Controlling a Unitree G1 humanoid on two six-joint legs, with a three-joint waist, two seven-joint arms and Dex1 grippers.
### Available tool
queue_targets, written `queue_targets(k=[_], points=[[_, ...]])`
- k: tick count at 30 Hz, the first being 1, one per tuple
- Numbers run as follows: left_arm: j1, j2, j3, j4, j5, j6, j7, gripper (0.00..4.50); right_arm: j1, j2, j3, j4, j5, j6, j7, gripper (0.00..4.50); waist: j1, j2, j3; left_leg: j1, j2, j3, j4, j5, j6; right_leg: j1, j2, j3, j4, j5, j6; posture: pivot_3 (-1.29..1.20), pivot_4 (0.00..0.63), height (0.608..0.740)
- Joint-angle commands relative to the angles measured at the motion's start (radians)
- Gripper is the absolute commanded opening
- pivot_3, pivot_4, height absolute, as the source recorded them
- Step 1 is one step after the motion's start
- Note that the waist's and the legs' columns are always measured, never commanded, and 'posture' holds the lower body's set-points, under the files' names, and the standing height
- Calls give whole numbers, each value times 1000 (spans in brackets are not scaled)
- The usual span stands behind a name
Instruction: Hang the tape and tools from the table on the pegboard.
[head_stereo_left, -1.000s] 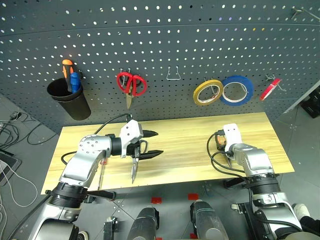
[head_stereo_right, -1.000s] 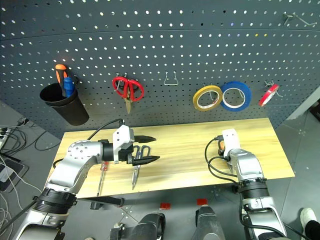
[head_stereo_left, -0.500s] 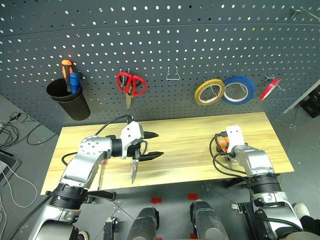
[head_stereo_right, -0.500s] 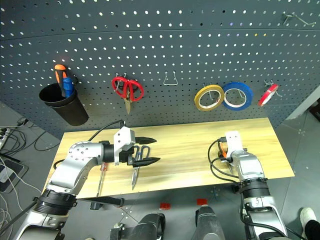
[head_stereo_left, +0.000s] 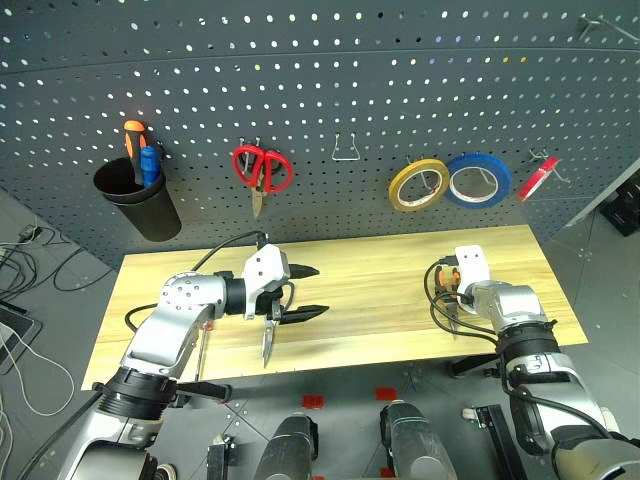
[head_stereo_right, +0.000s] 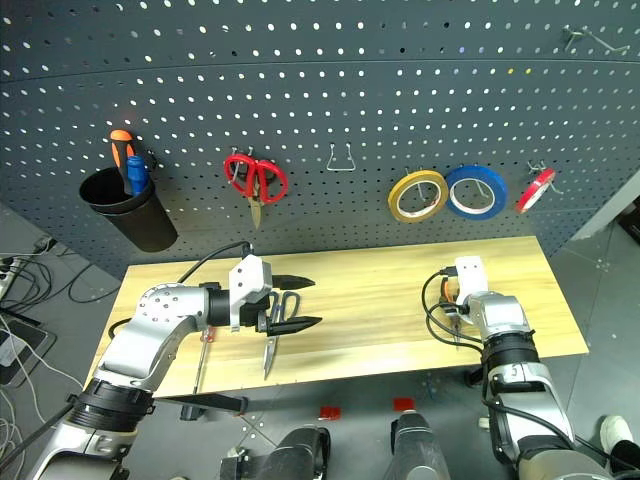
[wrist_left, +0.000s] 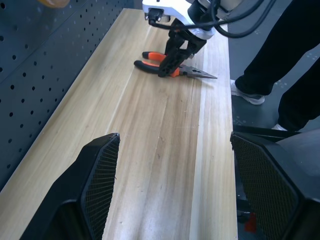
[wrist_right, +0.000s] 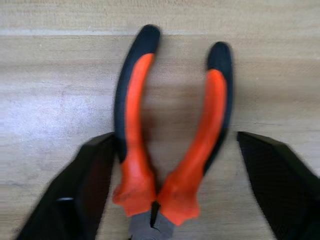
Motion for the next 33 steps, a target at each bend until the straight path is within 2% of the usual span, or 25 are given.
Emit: queue_targets(k=[1,7,10,12,15,17,20,25,33], points=[[10,14,9,-31,-2,-17,-1,3751,31,4,-1,-8,9,56,5,2815,0,0,-4,0,0,0,0,0,0,0,0,0,0,0,0,-55,195,740],[36,8,26,-45,-17,1,21,3751,102,23,74,-156,-17,14,34,2815,-2,-1,-14,1,0,0,-1,0,0,0,0,0,0,0,0,-54,186,740],[72,-7,81,-64,-52,15,71,3751,176,40,137,-404,-11,-60,61,2815,-2,-1,-14,1,0,0,0,0,0,0,0,0,0,0,0,-55,185,740],[122,-21,139,-104,-92,41,118,3751,268,75,185,-662,7,-68,60,2815,-3,0,-14,0,0,0,-1,0,0,-1,0,1,0,0,0,-55,185,740],[217,-36,220,-169,-134,54,180,3751,380,123,263,-973,-10,-144,29,2814,-9,0,-14,-5,2,2,-2,0,0,-12,0,2,8,0,0,-55,185,740],[249,-45,251,-192,-145,58,215,3751,411,147,289,-1066,-29,-181,7,2814,-4,-1,-14,-5,2,3,-2,0,0,-13,0,3,9,0,0,-55,185,740],[292,-76,339,-225,-166,38,307,3751,384,185,368,-1161,-113,-350,-53,2814,8,-1,-15,-5,0,3,1,0,0,-12,-1,3,9,0,0,-40,191,740],[274,-130,412,-270,-181,18,429,3751,190,278,425,-1100,-186,-515,-99,2813,27,-2,-15,-4,0,3,5,0,0,-11,-1,3,11,0,0,-12,186,740],[201,-141,378,-333,-179,116,547,3751,-168,333,306,-662,-170,-792,-136,2812,38,-7,-18,-4,-1,2,5,0,-1,-10,-1,1,11,0,0,38,188,740]])
